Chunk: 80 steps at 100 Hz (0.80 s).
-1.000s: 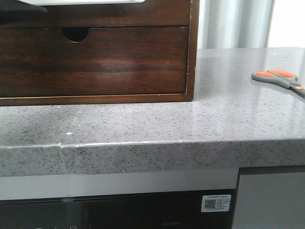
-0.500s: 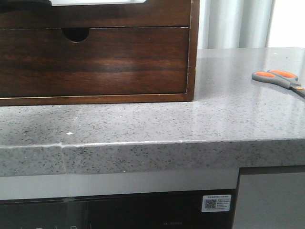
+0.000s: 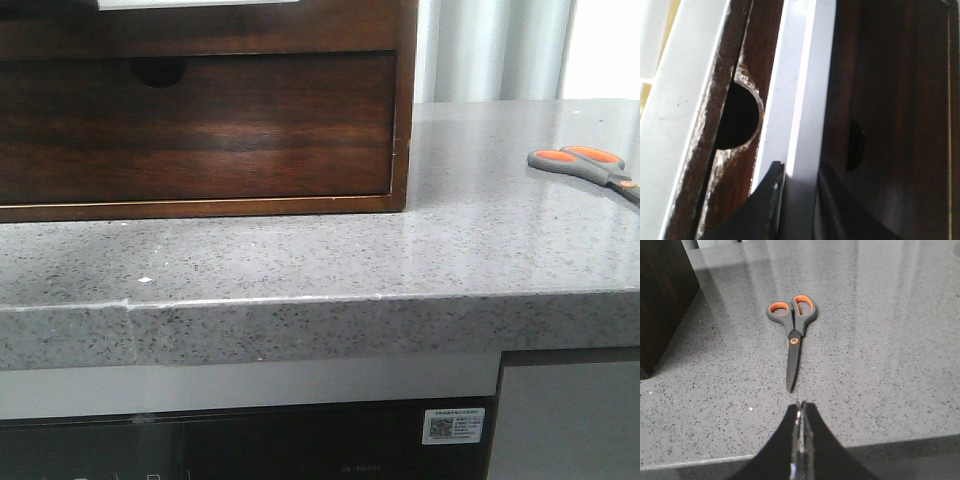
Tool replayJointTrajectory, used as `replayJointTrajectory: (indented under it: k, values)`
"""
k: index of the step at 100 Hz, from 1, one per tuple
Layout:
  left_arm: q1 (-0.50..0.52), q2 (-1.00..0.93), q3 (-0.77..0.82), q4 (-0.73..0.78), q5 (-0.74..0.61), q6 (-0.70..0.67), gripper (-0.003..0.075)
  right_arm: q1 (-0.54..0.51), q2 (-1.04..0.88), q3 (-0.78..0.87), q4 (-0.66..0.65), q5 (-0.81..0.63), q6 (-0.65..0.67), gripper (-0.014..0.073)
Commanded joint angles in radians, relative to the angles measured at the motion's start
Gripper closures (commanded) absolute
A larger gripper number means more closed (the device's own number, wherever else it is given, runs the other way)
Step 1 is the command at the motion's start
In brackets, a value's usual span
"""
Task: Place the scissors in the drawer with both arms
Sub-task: 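Pull the drawer open toward the robot with the left gripper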
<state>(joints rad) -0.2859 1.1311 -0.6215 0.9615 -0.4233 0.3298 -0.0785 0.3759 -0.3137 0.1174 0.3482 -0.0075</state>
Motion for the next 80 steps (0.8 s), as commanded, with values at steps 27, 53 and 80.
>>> replayJointTrajectory:
  k: [27,53,80]
  values:
    - [-0.006,-0.167,0.126,-0.096,-0.078,-0.079,0.0739,-0.008,0.013,-0.027,0.002,-0.084,-0.008,0.0639]
    - [-0.006,-0.306,0.205,-0.096,-0.122,-0.099,0.0739,-0.008,0.013,-0.027,0.002,-0.084,-0.008,0.0639]
    - [-0.006,-0.403,0.269,-0.095,-0.126,-0.125,0.0739,-0.008,0.013,-0.027,0.002,-0.084,-0.008,0.0639]
